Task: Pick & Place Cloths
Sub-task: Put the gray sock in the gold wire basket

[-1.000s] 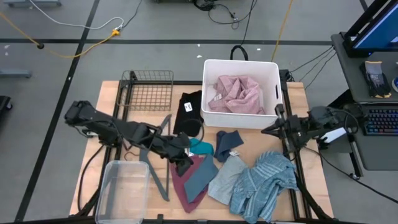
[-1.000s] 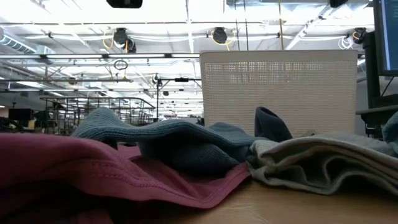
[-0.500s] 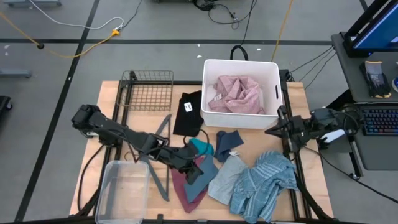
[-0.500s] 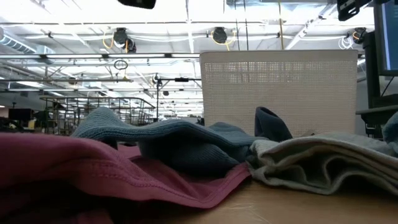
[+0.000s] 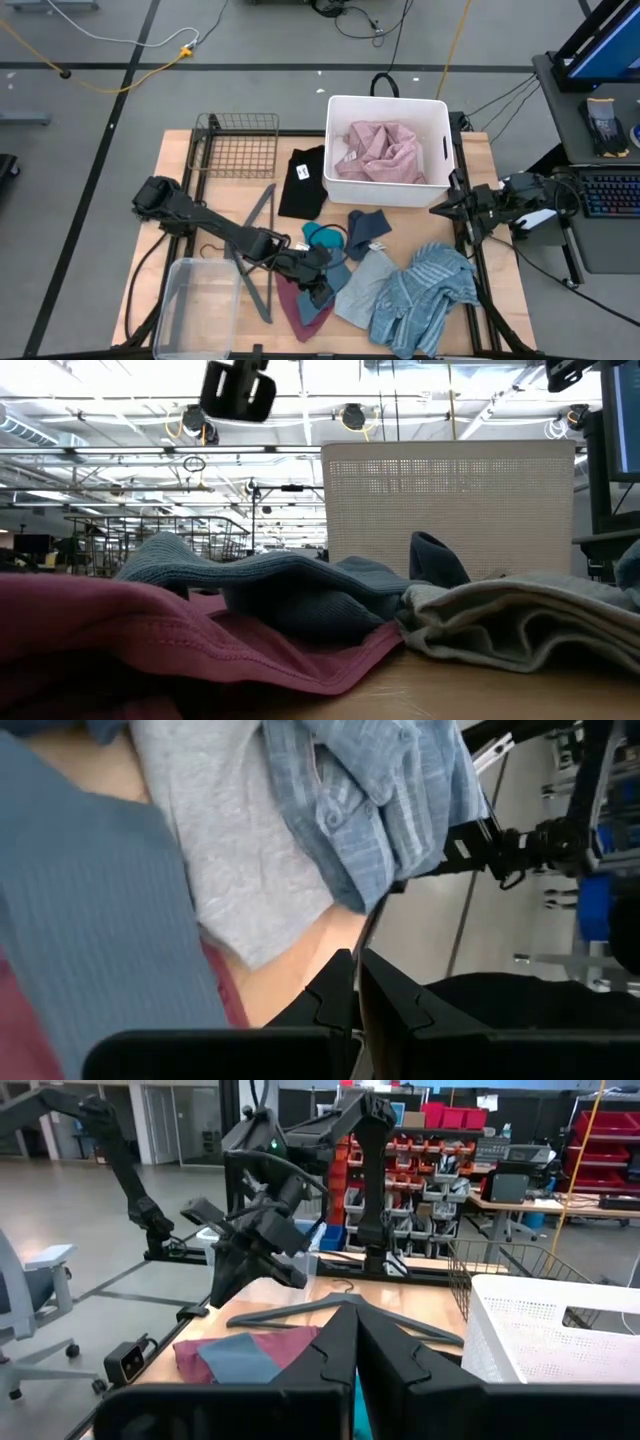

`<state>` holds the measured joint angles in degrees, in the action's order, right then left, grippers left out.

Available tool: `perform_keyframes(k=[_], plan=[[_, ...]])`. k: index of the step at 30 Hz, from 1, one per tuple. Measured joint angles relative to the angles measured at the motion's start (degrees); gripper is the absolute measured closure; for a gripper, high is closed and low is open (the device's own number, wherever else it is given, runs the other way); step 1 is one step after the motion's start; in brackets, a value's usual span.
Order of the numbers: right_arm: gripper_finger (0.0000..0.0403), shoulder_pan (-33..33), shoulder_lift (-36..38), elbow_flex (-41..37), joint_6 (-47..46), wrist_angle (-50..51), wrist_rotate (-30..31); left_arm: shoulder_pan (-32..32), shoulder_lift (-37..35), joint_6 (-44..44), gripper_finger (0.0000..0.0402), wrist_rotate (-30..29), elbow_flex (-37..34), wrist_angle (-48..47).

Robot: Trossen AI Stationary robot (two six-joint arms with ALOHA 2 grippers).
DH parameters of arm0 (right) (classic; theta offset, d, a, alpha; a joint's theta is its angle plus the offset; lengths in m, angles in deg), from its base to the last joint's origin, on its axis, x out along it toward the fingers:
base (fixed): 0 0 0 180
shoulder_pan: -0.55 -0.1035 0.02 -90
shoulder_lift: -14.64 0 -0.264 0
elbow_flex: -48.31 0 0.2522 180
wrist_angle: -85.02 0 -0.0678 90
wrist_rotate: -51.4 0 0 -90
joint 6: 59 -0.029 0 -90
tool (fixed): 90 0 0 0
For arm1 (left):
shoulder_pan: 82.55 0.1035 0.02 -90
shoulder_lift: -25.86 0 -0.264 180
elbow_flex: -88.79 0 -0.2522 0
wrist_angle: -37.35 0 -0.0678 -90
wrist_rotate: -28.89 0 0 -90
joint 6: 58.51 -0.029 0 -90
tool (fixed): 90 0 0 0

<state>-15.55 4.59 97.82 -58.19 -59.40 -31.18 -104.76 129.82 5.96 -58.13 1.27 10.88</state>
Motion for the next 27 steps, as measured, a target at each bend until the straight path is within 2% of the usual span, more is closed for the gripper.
perform_keyframes(k=[11,21,24,27], plan=[[0.0403,0.0,0.3,0.0,0.4,1.2,0.0,0.3,1.4,0.1,0.038,1.7,0.0,0.4],[0.0403,0.0,0.3,0.0,0.3,1.2,0.0,1.4,1.4,1.0,0.0379,1.2,0.0,-3.3],[0.0403,0.0,0.3,0.0,0.3,1.2,0.0,1.7,1.4,1.5,0.0364,0.9,0.0,-3.9],[0.0403,0.0,0.3,0.0,0.3,1.2,0.0,1.7,1.4,1.6,0.033,-0.2,0.0,-3.9]])
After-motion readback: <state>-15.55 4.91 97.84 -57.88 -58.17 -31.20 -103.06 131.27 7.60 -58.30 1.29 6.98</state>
